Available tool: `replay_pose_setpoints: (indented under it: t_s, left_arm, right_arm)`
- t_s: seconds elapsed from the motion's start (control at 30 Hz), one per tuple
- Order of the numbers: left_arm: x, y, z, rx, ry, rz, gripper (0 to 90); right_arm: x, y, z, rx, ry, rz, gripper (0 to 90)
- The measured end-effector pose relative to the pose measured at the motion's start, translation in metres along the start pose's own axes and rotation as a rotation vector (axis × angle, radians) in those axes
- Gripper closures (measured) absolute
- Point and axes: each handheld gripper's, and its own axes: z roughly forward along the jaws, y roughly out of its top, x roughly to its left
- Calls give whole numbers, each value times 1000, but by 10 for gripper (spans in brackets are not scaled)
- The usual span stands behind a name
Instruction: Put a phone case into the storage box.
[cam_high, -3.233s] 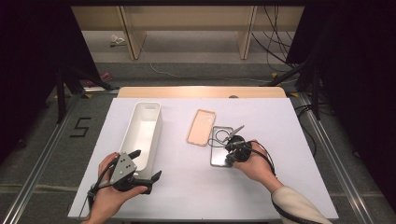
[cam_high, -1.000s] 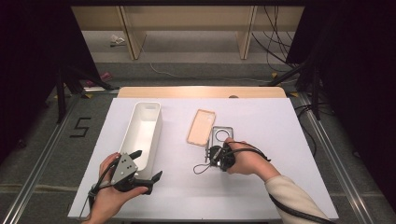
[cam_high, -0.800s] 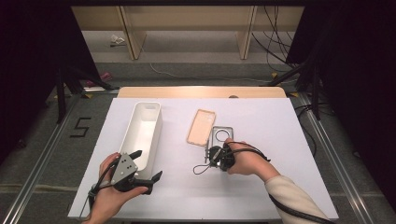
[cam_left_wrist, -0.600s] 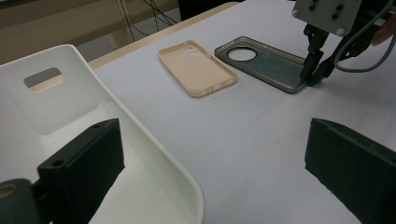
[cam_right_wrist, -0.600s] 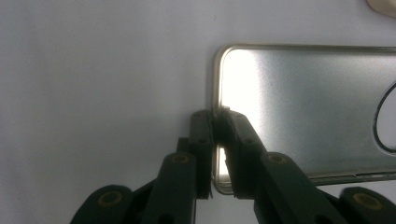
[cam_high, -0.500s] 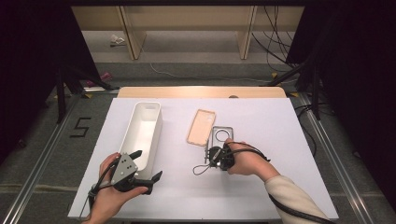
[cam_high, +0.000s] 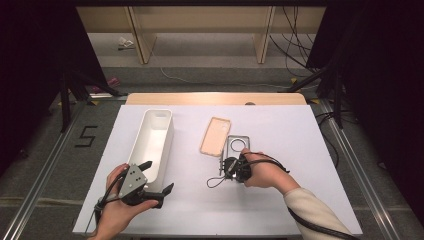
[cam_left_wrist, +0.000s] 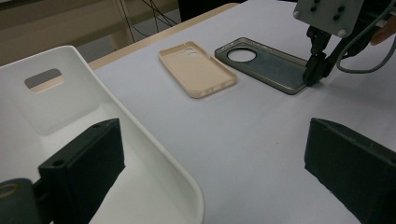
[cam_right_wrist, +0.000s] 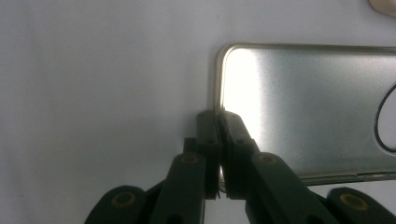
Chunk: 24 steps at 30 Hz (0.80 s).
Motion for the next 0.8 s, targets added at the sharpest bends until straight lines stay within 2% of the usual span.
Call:
replay_pose_setpoints:
  t_s: [0.3,0.37,0.43,0.5,0.67,0.73,0.8]
  left_arm:
    - [0,0,-1,-4,1,1,46]
    - [1,1,-1,-7,3,-1,47]
    - [1,1,-2,-7,4,-4,47]
    - [1,0,-2,-7,5,-4,47]
    - [1,0,-2,-8,4,-6,48]
    - [1,1,-2,-8,6,-6,49]
    - [1,1,-2,-9,7,-6,50]
  right_arm:
    - [-1,-2,0,-16,-8,-13,888]
    - [0,-3,-1,-30,-1,4,889]
    - [-1,-4,-2,-53,-6,-5,890]
    - [1,-5,-5,-56,5,9,890]
    - [3,-8,-12,-64,9,6,892]
    - [3,-11,-17,-104,-10,16,894]
    - [3,-12,-22,-112,-21,24,894]
